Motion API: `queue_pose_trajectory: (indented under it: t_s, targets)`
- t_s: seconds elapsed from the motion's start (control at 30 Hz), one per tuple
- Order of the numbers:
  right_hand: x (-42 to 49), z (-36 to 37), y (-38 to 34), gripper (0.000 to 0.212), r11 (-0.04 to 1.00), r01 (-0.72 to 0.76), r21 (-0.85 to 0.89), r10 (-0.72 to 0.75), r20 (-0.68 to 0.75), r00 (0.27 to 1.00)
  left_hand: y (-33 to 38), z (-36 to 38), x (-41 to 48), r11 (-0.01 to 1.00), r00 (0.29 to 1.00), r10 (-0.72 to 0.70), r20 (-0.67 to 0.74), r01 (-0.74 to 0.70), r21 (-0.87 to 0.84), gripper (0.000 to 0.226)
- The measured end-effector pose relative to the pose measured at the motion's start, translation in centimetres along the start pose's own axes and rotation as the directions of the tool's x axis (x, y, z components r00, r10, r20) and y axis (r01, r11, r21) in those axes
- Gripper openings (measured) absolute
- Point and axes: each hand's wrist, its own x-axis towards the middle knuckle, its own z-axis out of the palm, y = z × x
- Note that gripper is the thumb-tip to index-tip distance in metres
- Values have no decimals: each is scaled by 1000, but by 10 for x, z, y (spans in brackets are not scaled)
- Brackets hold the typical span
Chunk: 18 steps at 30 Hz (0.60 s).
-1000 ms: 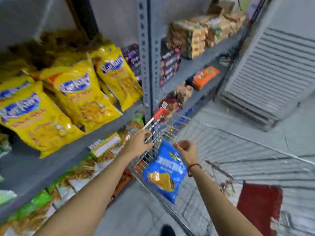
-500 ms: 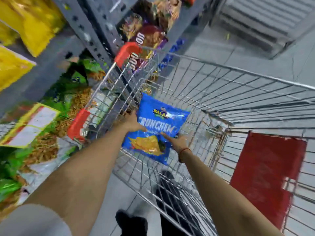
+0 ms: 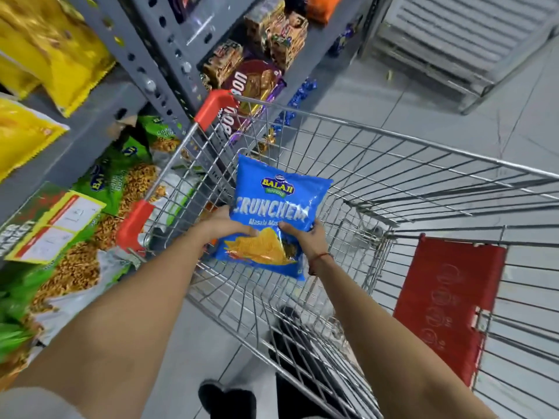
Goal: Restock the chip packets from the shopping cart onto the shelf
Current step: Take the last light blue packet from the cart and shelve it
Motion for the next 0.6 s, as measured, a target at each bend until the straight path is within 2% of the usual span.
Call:
queue_pose_trajectory:
  t_s: [0.1,0.2,0.23,0.33,0.37,0.47,0.57,0.6]
  targets:
    - [-19,-7,-32,43,996,78,35,-78,7,997,17,-4,-29,991,992,112,-55,-116,-70,58]
    - [-45,-14,-68,34,983,171,61,-172,19,985,29,-7,-59,949,965,244,-93,-257,-180,51]
    - [-55,-16,-79,31,974,209,82,-212,32,977,32,-9,-71,927,953,282,-116,-301,-223,59]
    - [-90,-15,-116,27,939,318,135,-326,40,945,39,-19,-99,856,904,387,-180,-425,-296,110]
    - [-101,-12,-128,27,923,356,149,-366,49,929,41,-24,-109,834,889,420,-180,-457,-309,115]
    - [-139,3,-169,28,866,468,178,-483,55,874,57,-40,-149,749,840,512,-180,-540,-385,95]
    - [-179,20,-212,27,791,568,226,-599,99,794,80,-59,-206,660,747,578,-329,-665,-350,88]
    - [-193,26,-226,28,760,604,239,-640,115,760,85,-67,-225,627,708,600,-373,-705,-330,78]
